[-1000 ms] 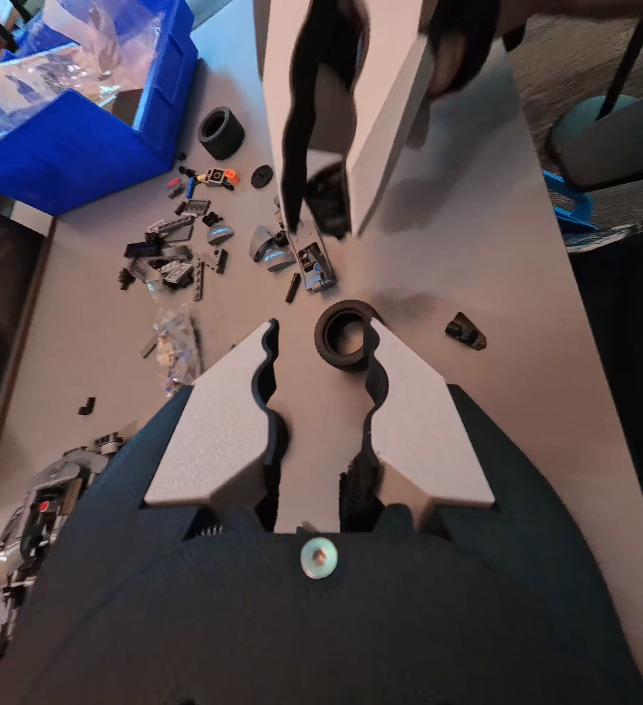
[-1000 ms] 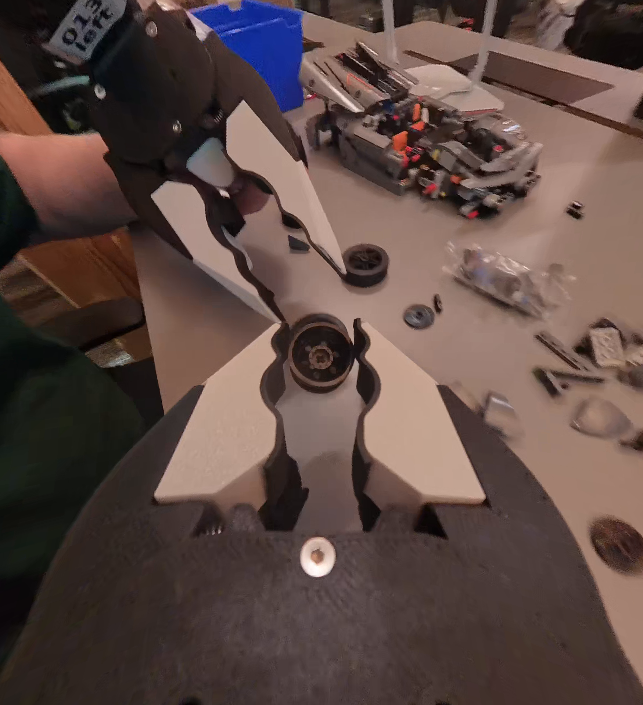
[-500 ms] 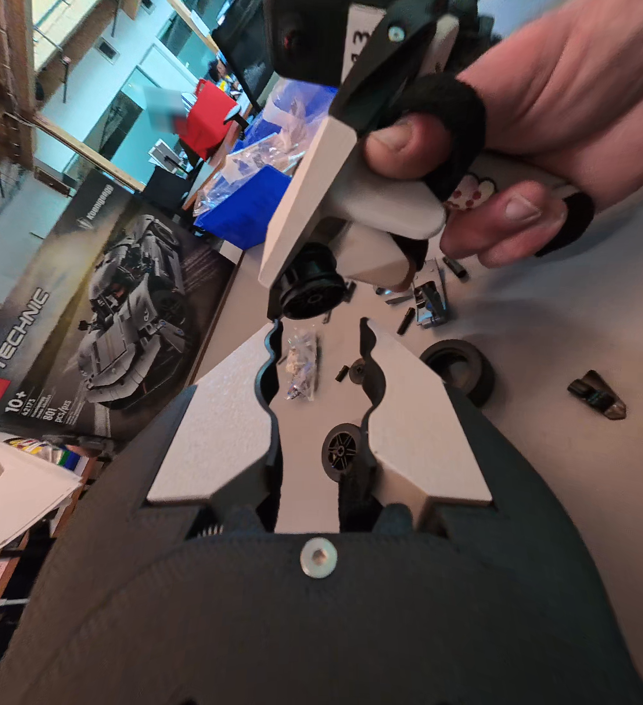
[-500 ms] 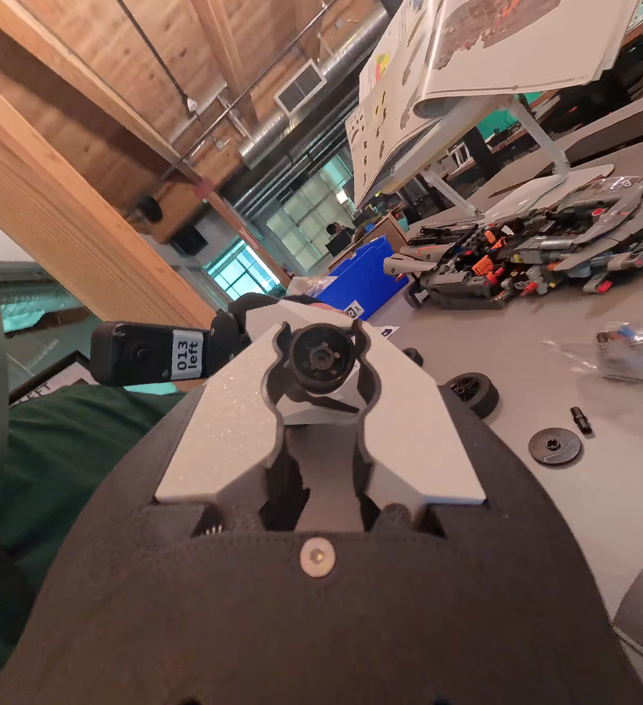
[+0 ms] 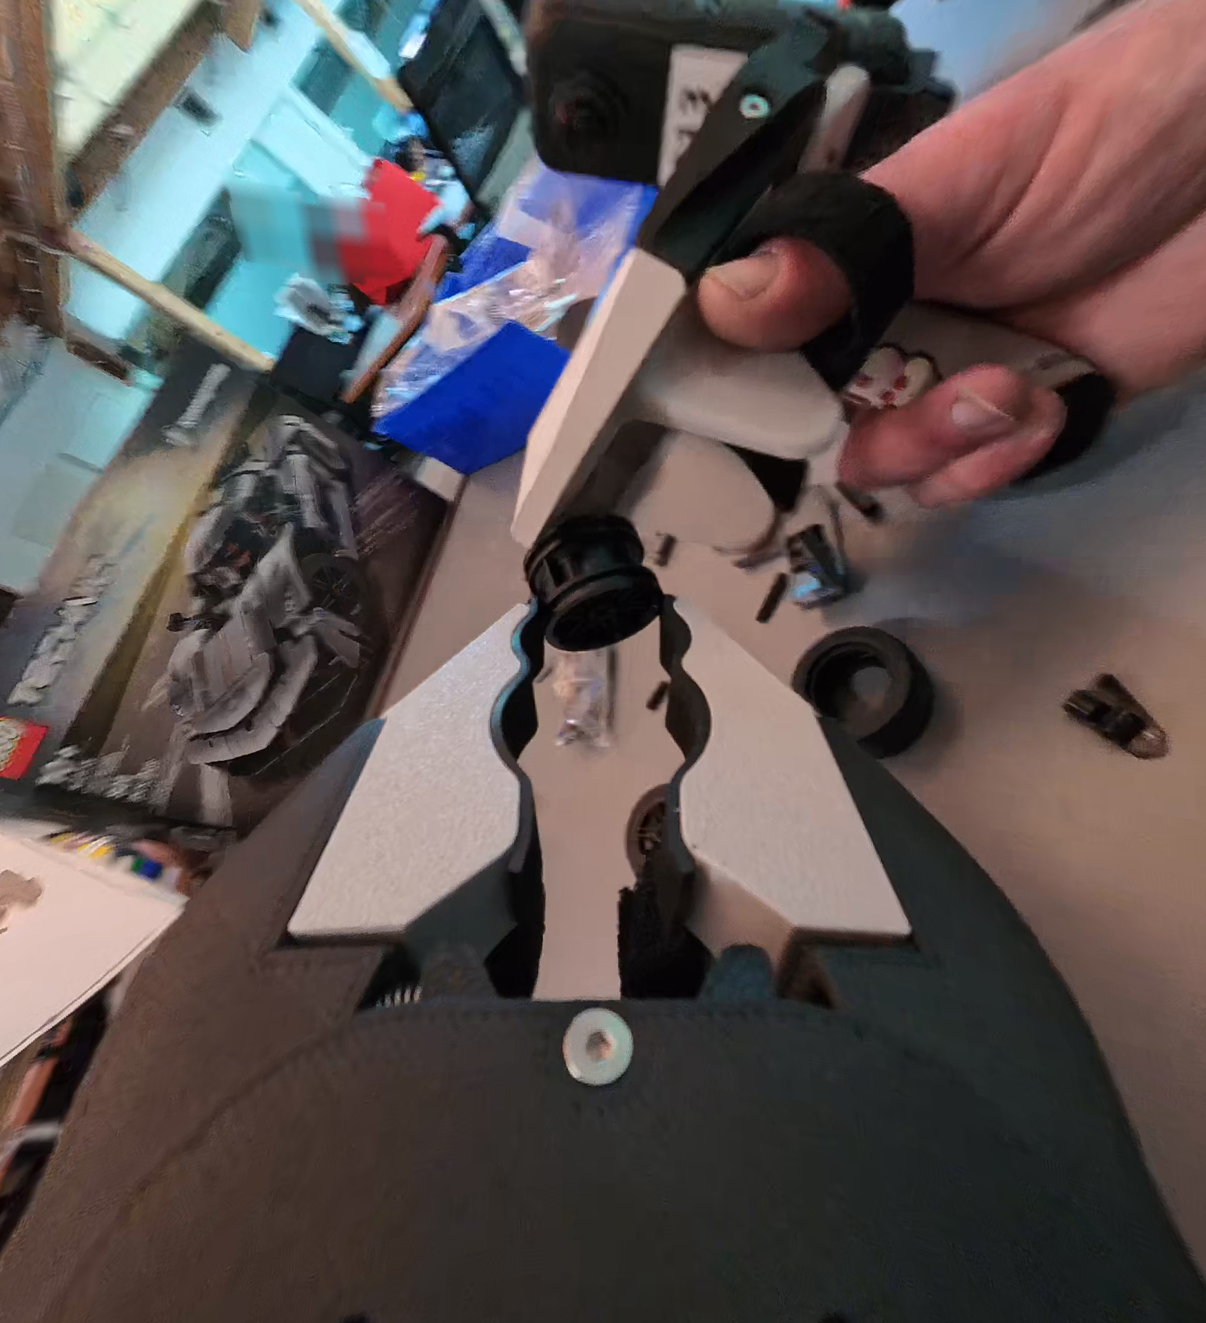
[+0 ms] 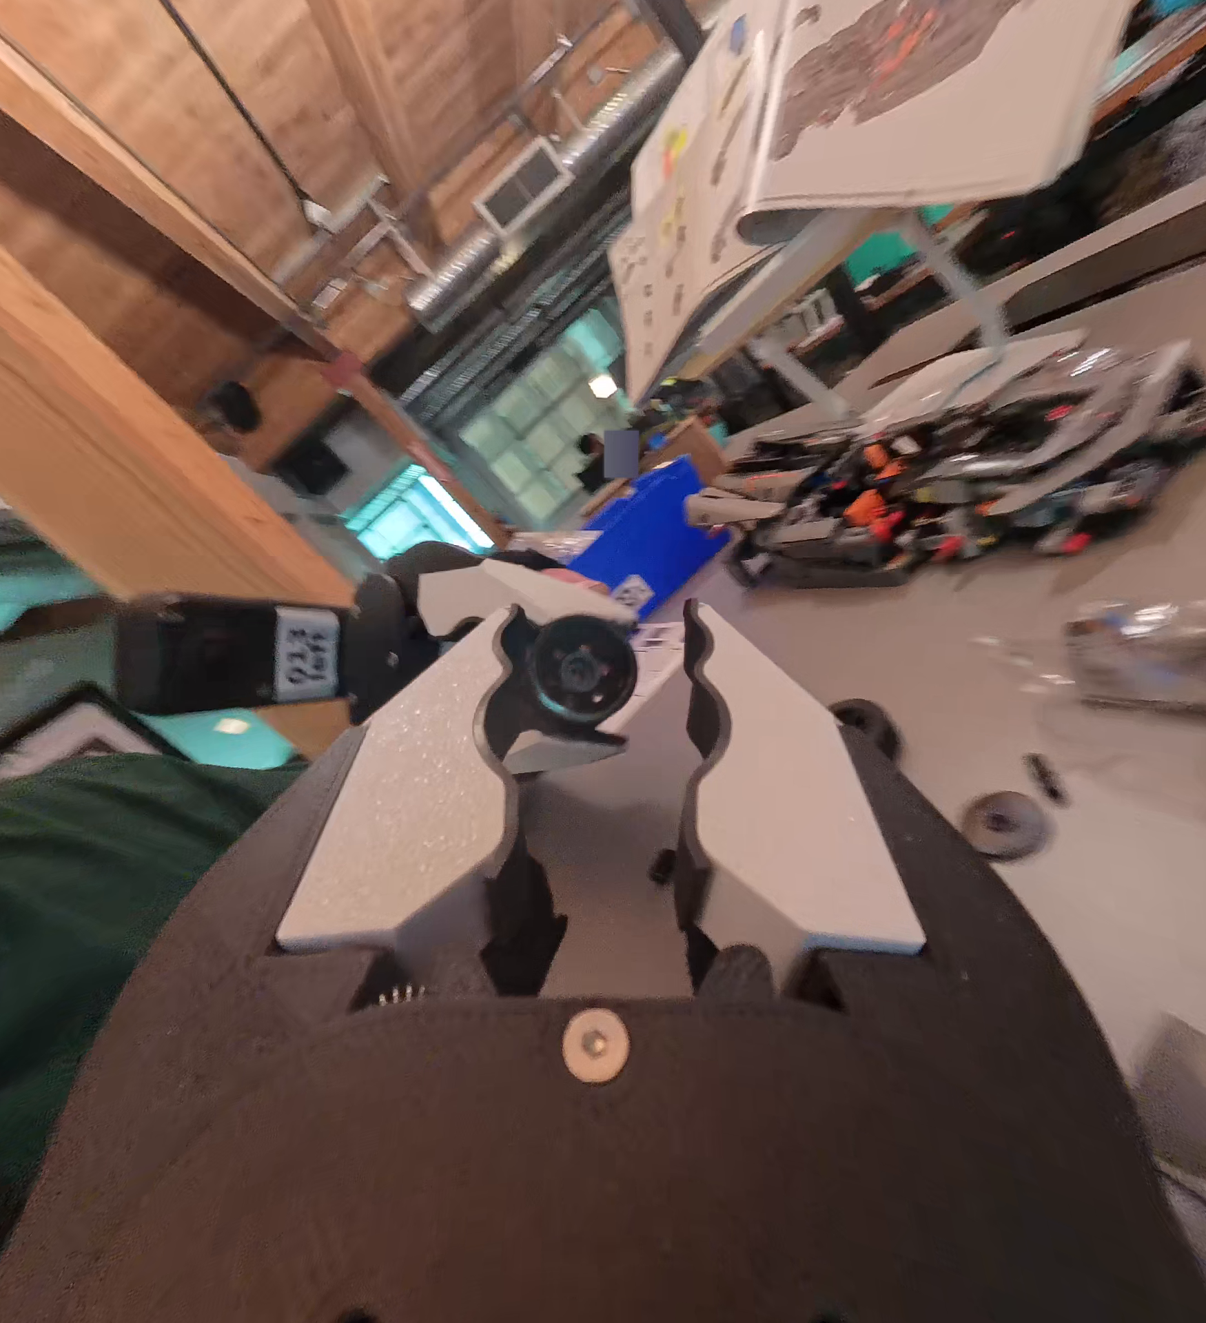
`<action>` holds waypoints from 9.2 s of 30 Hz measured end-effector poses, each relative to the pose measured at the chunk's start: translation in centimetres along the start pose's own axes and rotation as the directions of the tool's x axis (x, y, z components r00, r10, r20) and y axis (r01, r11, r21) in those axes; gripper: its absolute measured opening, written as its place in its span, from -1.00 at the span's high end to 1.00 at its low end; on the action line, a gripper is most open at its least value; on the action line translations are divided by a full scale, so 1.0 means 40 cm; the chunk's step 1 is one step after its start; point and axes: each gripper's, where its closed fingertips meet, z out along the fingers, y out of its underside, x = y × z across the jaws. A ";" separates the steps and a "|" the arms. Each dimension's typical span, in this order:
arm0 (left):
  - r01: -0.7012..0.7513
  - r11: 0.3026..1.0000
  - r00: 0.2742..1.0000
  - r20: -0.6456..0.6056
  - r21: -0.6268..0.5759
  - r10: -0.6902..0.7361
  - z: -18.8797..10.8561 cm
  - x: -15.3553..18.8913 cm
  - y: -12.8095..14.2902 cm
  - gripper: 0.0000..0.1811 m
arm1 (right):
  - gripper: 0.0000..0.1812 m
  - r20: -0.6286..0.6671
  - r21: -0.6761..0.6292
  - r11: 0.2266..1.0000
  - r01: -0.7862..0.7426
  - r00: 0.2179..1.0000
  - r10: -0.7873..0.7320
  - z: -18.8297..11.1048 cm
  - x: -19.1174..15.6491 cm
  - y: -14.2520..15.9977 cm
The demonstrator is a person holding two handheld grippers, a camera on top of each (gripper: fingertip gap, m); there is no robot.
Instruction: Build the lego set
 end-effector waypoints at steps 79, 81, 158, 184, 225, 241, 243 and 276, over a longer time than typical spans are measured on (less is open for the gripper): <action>-0.370 0.744 0.722 -0.676 -0.557 -0.147 0.027 0.217 0.127 0.70 | 0.83 -0.041 -0.739 0.603 0.299 0.874 -0.484 -0.103 0.127 0.253; -0.368 0.742 0.705 -0.688 -0.560 -0.170 0.029 0.218 0.128 0.70 | 0.84 -0.038 -0.749 0.595 0.293 0.877 -0.479 -0.104 0.129 0.254; 0.052 0.942 0.792 -0.561 -0.333 -0.242 0.070 0.186 0.120 1.00 | 0.43 0.184 -0.859 0.250 0.447 0.725 -0.663 -0.128 0.163 0.226; 0.678 0.710 0.532 -0.540 -0.190 -0.652 0.056 0.019 0.001 0.62 | 0.52 0.101 -0.643 -0.143 0.752 -0.102 -0.990 -0.041 0.081 0.017; 0.440 0.892 0.842 -0.391 0.102 -0.371 0.047 -0.012 -0.048 0.73 | 0.75 -0.083 -0.436 0.638 0.635 0.677 -0.731 -0.047 0.031 -0.018; 0.606 0.782 0.720 -0.518 0.146 -0.462 0.028 -0.037 -0.076 0.77 | 0.68 -0.031 -0.337 0.678 0.654 0.712 -0.702 -0.039 -0.002 -0.050; 0.646 0.750 0.676 -0.565 0.144 -0.474 0.024 -0.031 -0.083 0.76 | 0.67 0.000 -0.323 0.697 0.640 0.736 -0.677 -0.043 -0.009 -0.046; 0.549 0.822 0.789 -0.419 0.154 -0.448 0.055 -0.039 -0.057 0.77 | 0.80 -0.085 -0.299 0.710 0.637 0.723 -0.685 -0.042 -0.009 -0.062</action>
